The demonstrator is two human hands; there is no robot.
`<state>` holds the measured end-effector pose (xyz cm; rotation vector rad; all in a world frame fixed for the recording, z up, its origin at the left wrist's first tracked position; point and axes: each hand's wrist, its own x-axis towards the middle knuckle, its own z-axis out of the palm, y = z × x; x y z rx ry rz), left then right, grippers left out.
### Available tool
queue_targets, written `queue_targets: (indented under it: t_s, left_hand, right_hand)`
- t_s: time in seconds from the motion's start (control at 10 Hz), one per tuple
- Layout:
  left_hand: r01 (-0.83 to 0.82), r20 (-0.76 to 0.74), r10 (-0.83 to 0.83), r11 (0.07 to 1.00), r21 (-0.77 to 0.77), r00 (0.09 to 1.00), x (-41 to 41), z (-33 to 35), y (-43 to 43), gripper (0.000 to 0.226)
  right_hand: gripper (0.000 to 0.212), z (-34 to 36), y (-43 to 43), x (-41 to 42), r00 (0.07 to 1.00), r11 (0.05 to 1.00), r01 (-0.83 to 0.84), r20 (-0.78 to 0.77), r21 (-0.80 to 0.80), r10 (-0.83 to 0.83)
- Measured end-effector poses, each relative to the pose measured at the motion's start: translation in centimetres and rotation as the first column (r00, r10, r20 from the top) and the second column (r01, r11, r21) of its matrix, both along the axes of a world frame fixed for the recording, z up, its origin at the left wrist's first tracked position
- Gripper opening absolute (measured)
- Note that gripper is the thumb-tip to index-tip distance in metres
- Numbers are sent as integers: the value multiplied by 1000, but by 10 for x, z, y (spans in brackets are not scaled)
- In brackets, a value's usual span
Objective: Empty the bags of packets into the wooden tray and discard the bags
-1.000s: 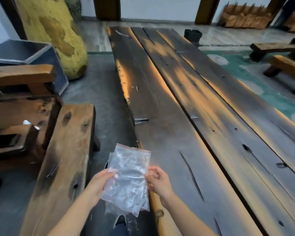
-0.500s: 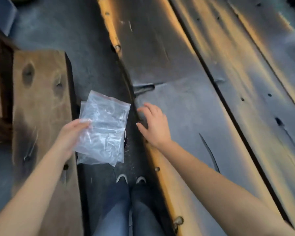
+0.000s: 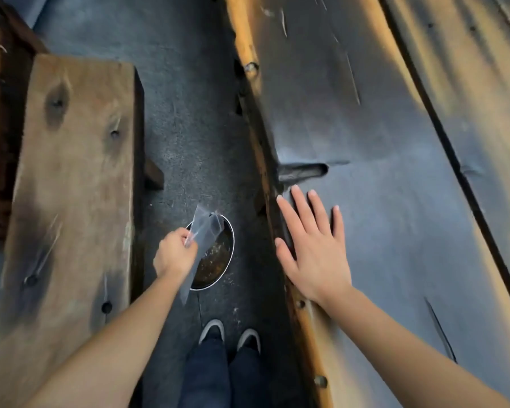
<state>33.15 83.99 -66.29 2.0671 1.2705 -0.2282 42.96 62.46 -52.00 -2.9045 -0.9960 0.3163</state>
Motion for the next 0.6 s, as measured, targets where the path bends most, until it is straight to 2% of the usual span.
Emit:
queue_targets:
  t_s: [0.1, 0.2, 0.3, 0.5, 0.6]
  left_hand:
    - [0, -79, -3, 999, -38, 997, 16, -28, -2, 19]
    - [59, -159, -75, 993, -100, 984, 21, -48, 4, 21]
    - [120, -167, -137, 987, -109, 976, 19, -48, 10, 42]
    - [198, 139, -192, 980, -27, 971, 15, 3, 0, 35]
    - [289, 270, -302, 953, 87, 914, 9, 41, -10, 37]
  right_hand:
    - [64, 2, -2, -1, 1000, 1000, 6, 3, 8, -6]
    - [64, 1, -1, -3, 1000, 1000, 0, 5, 22, 0]
    - [64, 1, 0, -4, 1000, 1000, -4, -2, 26, 4]
    - [64, 4, 0, -2, 1000, 1000, 11, 2, 15, -11]
    - [63, 7, 0, -3, 1000, 1000, -1, -14, -9, 1]
